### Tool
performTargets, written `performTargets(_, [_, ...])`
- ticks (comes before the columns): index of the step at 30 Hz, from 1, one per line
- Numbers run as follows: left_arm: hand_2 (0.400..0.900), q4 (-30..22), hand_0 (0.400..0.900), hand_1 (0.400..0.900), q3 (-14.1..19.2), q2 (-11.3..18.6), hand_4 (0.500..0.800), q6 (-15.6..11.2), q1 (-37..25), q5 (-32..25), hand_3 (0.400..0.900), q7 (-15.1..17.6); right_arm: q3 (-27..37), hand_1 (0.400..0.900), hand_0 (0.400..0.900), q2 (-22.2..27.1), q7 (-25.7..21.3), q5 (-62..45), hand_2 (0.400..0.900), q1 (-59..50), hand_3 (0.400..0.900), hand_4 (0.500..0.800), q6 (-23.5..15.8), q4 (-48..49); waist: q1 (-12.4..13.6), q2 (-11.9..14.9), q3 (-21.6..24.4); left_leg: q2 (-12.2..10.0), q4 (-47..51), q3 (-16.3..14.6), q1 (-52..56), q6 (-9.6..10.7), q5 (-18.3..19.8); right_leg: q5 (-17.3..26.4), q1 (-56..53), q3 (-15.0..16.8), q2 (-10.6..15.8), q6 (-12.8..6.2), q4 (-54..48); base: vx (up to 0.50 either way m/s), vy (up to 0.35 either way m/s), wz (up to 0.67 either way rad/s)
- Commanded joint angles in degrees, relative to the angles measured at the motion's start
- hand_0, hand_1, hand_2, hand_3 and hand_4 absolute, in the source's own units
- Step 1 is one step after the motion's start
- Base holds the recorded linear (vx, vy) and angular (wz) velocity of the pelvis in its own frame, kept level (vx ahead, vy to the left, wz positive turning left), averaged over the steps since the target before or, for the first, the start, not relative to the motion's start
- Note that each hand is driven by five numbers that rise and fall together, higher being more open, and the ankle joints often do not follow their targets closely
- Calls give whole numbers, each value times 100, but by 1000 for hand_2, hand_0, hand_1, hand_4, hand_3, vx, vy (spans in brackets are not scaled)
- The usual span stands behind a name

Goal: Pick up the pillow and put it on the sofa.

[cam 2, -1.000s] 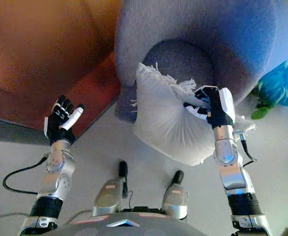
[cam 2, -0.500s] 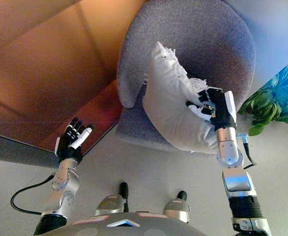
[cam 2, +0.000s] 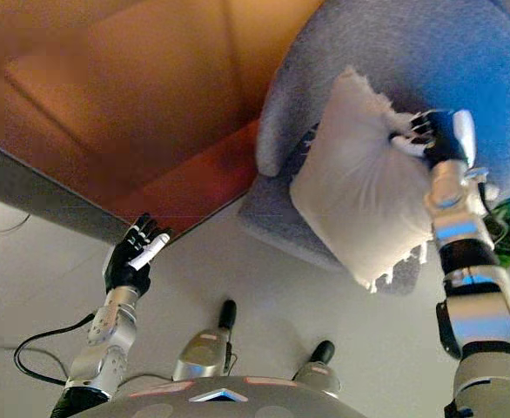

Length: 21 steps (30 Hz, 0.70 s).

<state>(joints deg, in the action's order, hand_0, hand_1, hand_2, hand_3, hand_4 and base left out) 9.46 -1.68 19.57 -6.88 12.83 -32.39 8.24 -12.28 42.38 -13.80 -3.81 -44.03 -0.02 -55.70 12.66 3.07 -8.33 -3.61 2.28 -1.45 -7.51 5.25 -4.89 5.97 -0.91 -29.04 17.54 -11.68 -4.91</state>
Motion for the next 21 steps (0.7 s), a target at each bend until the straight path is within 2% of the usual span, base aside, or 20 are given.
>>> performTargets(1, [900, -875, 900, 900, -152, 424, 800, -571, -504, -58, 900, 1, -409, 900, 900, 651, -655, -498, 900, -1898, 900, 800, -344, 10, 185, 112, 32, -227, 17, -71, -31, 205, 66, 476, -12, 37, 378, -307, 98, 44, 18, 3])
performTargets(6, [900, -894, 900, 900, -199, 377, 800, -547, -516, -17, 900, 73, -538, 900, 900, 607, -707, -501, 900, -2081, 900, 800, -294, -24, 125, 71, 64, -196, 76, -9, 75, 192, 81, 388, -152, 15, 356, -297, 73, 50, 14, -1])
performTargets(11, [900, -841, 900, 900, -165, 310, 800, -490, -499, 83, 900, 117, -104, 900, 900, 372, -893, -609, 900, -1437, 900, 800, -465, 826, -14, 63, 167, -176, 43, -36, 275, 161, 201, 347, -357, 51, 385, -298, 74, 43, 19, -12])
performTargets(12, [900, -798, 900, 900, -129, 256, 800, -442, -532, 152, 900, 97, 223, 900, 900, 144, -911, -661, 900, -871, 900, 800, -576, 1500, -149, 38, 213, -181, 4, -88, 386, 149, 280, 329, -416, 109, 406, -294, 83, 29, 23, -18])
performTargets(15, [900, -736, 900, 900, -97, 215, 800, -401, -521, 210, 900, 103, 586, 900, 900, -122, -859, -729, 900, -213, 900, 800, -662, 2129, -247, 58, 284, -164, -33, -149, 447, 120, 324, 335, -447, 148, 440, -297, 79, 36, 18, -21])
performTargets(17, [900, -684, 900, 900, 38, 169, 800, -337, -539, 303, 900, 18, 1019, 900, 900, -423, -621, -711, 900, 770, 900, 800, -777, 3103, -435, 22, 344, -201, -61, -259, 566, 128, 383, 286, -487, 223, 446, -286, 87, 19, -1, -23])
performTargets(18, [900, -685, 900, 900, 21, 191, 800, -337, -524, 303, 900, 17, 1068, 900, 900, -441, -619, -695, 900, 849, 900, 800, -748, 3173, -412, 38, 356, -203, -61, -264, 576, 129, 386, 283, -492, 228, 446, -286, 88, 16, -9, -32])
performTargets(19, [900, -640, 900, 900, 118, 99, 800, -275, -523, 354, 900, -49, 1390, 900, 900, -721, -425, -729, 900, 1531, 900, 800, -850, 3774, -574, -1, 378, -247, -73, -341, 654, 133, 416, 243, -515, 272, 444, -277, 87, 5, -11, -27])
performTargets(21, [900, -614, 900, 900, 192, 29, 800, -241, -497, 423, 900, -77, 1667, 900, 900, -1030, -247, -708, 900, 2151, 900, 800, -913, 4405, -685, -18, 410, -289, -78, -413, 747, 137, 450, 204, -534, 339, 430, -265, 83, -4, -20, -28])
